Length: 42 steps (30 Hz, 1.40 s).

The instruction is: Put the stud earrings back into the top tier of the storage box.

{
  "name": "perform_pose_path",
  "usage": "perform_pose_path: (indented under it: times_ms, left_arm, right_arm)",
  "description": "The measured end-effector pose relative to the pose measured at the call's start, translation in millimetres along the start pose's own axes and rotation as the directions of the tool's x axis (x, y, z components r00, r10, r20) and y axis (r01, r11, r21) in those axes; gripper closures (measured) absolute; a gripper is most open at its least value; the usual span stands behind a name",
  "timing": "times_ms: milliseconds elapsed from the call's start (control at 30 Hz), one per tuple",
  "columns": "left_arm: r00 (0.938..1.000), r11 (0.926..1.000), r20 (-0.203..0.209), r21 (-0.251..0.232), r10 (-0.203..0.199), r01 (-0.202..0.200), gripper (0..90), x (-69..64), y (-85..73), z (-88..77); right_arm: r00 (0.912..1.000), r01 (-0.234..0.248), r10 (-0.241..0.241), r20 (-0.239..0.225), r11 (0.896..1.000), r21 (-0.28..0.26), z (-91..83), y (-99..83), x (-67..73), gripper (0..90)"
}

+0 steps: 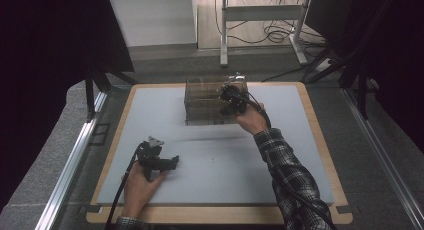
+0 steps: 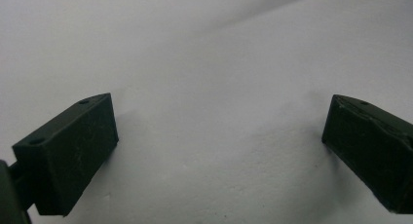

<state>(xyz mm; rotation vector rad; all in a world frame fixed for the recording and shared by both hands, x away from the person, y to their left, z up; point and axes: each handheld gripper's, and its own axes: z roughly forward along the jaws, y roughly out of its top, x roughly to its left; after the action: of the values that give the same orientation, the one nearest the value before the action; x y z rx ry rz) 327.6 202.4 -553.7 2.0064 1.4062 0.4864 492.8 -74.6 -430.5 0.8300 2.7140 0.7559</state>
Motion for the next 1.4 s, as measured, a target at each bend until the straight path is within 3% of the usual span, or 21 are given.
perform_pose_path:
  times_ms: [367,633,800,1000,1400]
  left_arm:
    - [1.0,1.0,-0.001,0.002,0.001,-0.001,0.0,0.1,0.0,-0.1]
    - [1.0,1.0,0.0,0.0,0.0,0.0,0.0,-0.1,0.0,0.0]
    - [1.0,1.0,0.0,0.0,0.0,0.0,0.0,-0.1,0.0,0.0]
    - [1.0,1.0,0.0,0.001,0.0,0.0,0.0,-0.1,0.0,0.0]
    - [1.0,1.0,-0.001,0.001,0.004,-0.004,0.0,0.1,0.1,-0.1]
  right_arm:
    - [0.9999,-0.014,0.013,-0.007,1.0,-0.01,7.4,0.5,-4.1,79.5]
    - [0.9999,-0.012,0.011,-0.005,1.0,-0.029,-8.6,2.1,-4.6,75.1]
    - [0.9996,-0.001,0.001,-0.028,1.0,-0.027,-20.0,0.7,-2.3,74.3]
    - [0.9979,0.024,-0.026,-0.06,0.999,-0.03,-30.1,-3.0,5.7,74.4]
    - [0.9902,0.091,-0.092,-0.105,0.996,-0.016,-32.4,-18.8,34.0,75.0]
